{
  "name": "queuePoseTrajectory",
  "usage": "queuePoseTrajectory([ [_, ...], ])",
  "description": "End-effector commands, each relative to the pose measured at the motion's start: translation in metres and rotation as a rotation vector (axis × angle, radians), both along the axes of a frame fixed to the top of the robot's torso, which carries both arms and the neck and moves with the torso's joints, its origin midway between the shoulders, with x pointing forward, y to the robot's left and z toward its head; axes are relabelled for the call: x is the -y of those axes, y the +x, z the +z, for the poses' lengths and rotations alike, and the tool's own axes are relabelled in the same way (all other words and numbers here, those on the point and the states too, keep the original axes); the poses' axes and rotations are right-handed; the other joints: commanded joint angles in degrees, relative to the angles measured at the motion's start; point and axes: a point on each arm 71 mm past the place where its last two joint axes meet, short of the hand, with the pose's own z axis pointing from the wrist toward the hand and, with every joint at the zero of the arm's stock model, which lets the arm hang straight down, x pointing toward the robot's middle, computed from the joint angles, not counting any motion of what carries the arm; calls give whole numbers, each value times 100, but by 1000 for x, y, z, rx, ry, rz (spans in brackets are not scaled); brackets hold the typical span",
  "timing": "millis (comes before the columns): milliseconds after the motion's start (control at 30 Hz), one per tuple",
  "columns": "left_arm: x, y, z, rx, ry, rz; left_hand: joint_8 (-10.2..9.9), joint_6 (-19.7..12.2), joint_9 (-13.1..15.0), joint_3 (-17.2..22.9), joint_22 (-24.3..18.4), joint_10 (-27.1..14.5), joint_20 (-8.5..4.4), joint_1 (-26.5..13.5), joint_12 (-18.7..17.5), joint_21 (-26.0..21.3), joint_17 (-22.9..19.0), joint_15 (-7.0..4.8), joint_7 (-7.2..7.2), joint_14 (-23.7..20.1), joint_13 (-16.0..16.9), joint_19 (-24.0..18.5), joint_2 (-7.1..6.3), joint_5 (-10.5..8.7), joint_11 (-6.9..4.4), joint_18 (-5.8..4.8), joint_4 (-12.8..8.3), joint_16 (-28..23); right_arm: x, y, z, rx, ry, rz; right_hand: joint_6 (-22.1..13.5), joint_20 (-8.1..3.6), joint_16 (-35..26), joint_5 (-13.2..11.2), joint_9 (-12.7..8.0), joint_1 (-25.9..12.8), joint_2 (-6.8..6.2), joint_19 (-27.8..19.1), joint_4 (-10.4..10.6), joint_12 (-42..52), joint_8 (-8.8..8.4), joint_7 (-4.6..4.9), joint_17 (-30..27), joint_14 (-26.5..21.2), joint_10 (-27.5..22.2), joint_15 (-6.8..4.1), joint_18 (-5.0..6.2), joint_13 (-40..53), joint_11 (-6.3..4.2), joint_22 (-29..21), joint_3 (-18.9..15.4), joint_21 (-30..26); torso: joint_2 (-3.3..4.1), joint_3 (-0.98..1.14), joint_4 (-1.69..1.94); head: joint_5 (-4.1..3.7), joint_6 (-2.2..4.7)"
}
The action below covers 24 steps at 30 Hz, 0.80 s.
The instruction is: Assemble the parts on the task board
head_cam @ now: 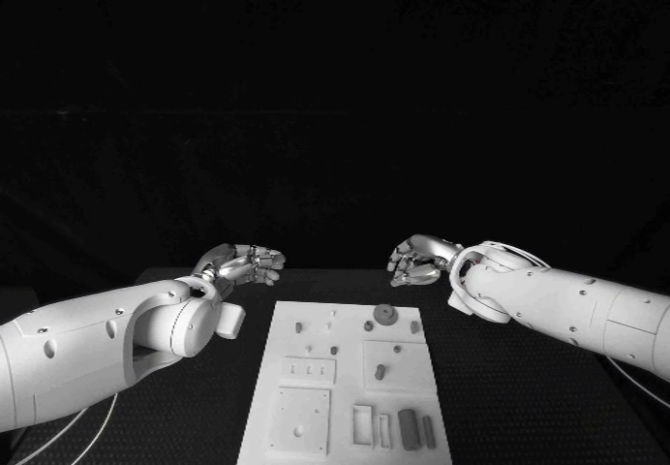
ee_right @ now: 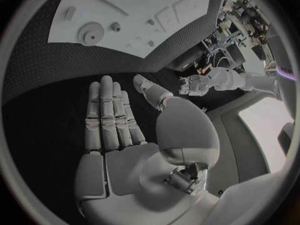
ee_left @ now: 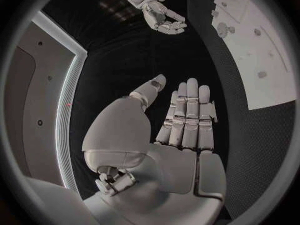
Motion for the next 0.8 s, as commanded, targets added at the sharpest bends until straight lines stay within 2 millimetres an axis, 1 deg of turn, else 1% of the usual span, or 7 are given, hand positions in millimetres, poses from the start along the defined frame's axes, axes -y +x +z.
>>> queuePoseTrajectory([
  [33, 6, -1, 2, 7, -13, -43, -36, -40, -4, 16, 118, -20, -2, -76, -35, 40, 16, 17, -9, 2, 11, -52, 16, -39, 35, -76, -41, -36, -8, -2, -3, 58, -167, 83, 60, -21, -23, -101, -26, -10, -82, 95, 1, -69, -43, 1, 67, 112, 41, -25, -14, -19, 26, 19, -39, 48, 143, -28, 89, -52, 81],
  [200, 7, -1, 3, 8, -15, -46, -43, -41, -1, 37, 118, -8, 0, -123, -57, 53, 37, 20, 7, 5, 21, -57, 14, -45, 60, -72, -58, -54, -19, -10, -10, 84, -218, 132, 129, -96, -40, -152, -62, 25, -145, 280, 2, -138, -80, -17, 218, 319, 128, -93, -14, -38, 3, 56, -74, 127, 240, -39, 139, -88, 125],
  [300, 7, -1, 3, 7, -14, -46, -44, -41, 0, 46, 118, -8, 1, -138, -67, 57, 45, 21, 13, 7, 23, -60, 15, -45, 65, -71, -64, -60, -23, -13, -12, 80, -249, 154, 195, -156, -13, -151, -69, 34, -154, 431, 7, -154, -80, -43, 319, 478, 205, -145, -14, -38, -30, 80, -83, 197, 230, -85, 220, -142, 77],
  [333, 8, -1, 3, 6, -15, -47, -45, -41, 0, 48, 117, -7, 2, -142, -69, 58, 47, 22, 14, 7, 24, -60, 15, -46, 65, -71, -65, -62, -25, -15, -12, 84, -259, 162, 209, -175, -10, -157, -73, 33, -156, 477, 6, -165, -85, -47, 356, 519, 223, -157, -14, -40, -38, 87, -87, 215, 240, -89, 234, -164, 63],
  [567, 10, 0, 3, 5, -16, -53, -48, -39, 4, 64, 118, -7, 4, -181, -91, 70, 65, 23, 20, 13, 30, -62, 19, -49, 71, -68, -71, -73, -34, -22, -23, 73, -327, 199, 340, -287, 90, -176, -91, 25, -176, 743, 11, -195, -98, -92, 619, 749, 399, -239, -14, -27, -106, 148, -118, 323, 333, -116, 249, -209, -37],
  [700, 11, 0, 2, -2, -20, -57, -50, -39, 5, 71, 118, -7, 4, -198, -100, 75, 73, 23, 24, 16, 32, -63, 21, -50, 76, -66, -74, -78, -35, -22, -27, 86, -325, 187, 346, -300, 88, -185, -105, -8, -215, 773, 20, -175, -125, -91, 693, 759, 502, -263, -14, 6, -138, 163, -132, 328, 378, -117, 258, -260, -47],
  [800, 10, -1, 2, -2, -21, -58, -53, -42, 6, 76, 118, -9, 5, -211, -109, 79, 80, 24, 29, 16, 34, -65, 19, -52, 76, -65, -78, -83, -35, -20, -28, 100, -327, 172, 329, -323, 119, -124, -123, -11, -270, 837, 35, -126, -168, -78, 823, 806, 648, -309, -14, 106, -192, 187, -114, 348, 414, -114, 272, -248, -65],
])
